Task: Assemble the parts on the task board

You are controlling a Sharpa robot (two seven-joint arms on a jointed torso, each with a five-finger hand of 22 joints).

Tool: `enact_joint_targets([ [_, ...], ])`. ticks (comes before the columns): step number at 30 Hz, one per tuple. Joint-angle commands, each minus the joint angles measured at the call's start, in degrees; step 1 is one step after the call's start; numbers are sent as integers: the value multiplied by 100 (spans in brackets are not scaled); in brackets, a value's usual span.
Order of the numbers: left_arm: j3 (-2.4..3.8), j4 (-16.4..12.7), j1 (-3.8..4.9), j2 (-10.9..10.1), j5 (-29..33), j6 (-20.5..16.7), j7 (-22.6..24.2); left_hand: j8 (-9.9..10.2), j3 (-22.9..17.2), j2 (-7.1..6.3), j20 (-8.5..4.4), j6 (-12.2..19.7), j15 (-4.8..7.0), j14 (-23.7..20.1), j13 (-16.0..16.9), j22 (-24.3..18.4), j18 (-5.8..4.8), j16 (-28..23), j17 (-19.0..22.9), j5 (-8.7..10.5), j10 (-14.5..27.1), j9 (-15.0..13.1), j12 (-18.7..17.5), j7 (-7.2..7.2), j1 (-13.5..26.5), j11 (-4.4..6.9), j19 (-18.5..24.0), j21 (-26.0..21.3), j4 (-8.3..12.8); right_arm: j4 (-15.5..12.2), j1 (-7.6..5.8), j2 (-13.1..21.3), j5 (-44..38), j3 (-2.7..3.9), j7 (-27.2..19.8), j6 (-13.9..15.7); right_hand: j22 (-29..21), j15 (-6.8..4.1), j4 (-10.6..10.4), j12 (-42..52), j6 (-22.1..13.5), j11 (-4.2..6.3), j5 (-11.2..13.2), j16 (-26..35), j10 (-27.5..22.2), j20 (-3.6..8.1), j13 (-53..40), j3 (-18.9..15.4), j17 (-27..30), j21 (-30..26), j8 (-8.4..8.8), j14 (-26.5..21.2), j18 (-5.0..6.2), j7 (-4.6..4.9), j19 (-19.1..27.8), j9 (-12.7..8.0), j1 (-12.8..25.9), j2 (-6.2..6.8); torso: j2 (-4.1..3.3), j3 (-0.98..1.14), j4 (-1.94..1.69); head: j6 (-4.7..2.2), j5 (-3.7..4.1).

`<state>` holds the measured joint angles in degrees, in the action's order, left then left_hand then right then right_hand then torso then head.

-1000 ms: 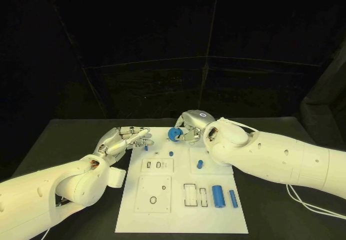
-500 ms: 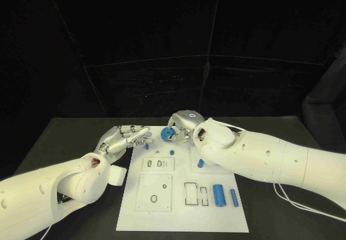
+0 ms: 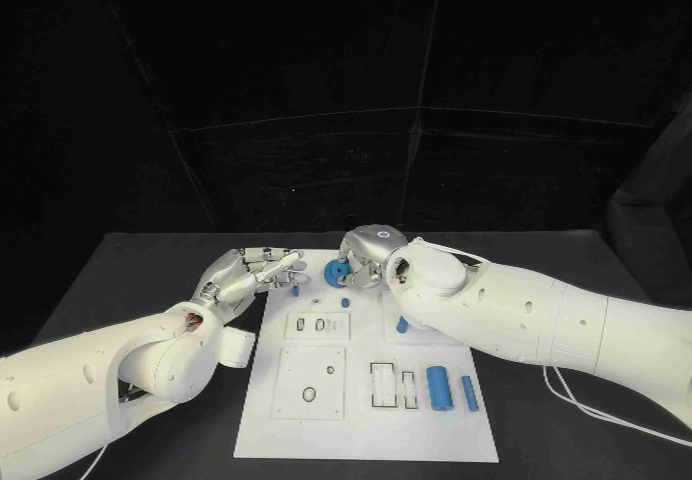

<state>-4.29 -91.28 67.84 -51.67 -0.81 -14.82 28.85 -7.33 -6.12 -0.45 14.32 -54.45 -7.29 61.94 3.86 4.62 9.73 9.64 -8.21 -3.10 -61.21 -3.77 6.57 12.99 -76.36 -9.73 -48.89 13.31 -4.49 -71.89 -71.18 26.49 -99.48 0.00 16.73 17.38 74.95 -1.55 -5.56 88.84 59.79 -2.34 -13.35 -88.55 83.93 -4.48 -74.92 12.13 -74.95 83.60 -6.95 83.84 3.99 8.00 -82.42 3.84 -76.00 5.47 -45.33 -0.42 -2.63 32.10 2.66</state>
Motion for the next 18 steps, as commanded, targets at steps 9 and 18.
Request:
enact_joint_targets([
  [9, 5, -6, 9, 5, -23, 77, 27, 21, -7, 67, 6, -19, -37, -2, -4, -9, 87, -18, -6, 24, -16, 2, -20, 29, -3, -21, -23, -21, 41, 50, -6, -47, -29, 0, -73, -184, 10, 104, -167, -205, -408, -150, 200, -15, 386, -94, -1204, -219, -1125, 24, 312, 536, -91, 80, -26, -20, 409, 182, 2, -2, -1, 19, -9],
  [18, 5, -4, 9, 5, -23, 82, 16, 24, -7, 73, 6, -18, -37, -1, -4, -11, 87, -23, -6, 24, -16, 2, -25, 30, -2, -21, -25, -24, 43, 83, -6, -64, 20, -1, -21, -435, 31, 199, -980, -334, -689, -245, -330, -27, 297, -200, -1095, -783, -1158, 37, 322, 542, -91, 174, -29, 7, 1001, 152, -1, 0, -2, 19, -1],
])
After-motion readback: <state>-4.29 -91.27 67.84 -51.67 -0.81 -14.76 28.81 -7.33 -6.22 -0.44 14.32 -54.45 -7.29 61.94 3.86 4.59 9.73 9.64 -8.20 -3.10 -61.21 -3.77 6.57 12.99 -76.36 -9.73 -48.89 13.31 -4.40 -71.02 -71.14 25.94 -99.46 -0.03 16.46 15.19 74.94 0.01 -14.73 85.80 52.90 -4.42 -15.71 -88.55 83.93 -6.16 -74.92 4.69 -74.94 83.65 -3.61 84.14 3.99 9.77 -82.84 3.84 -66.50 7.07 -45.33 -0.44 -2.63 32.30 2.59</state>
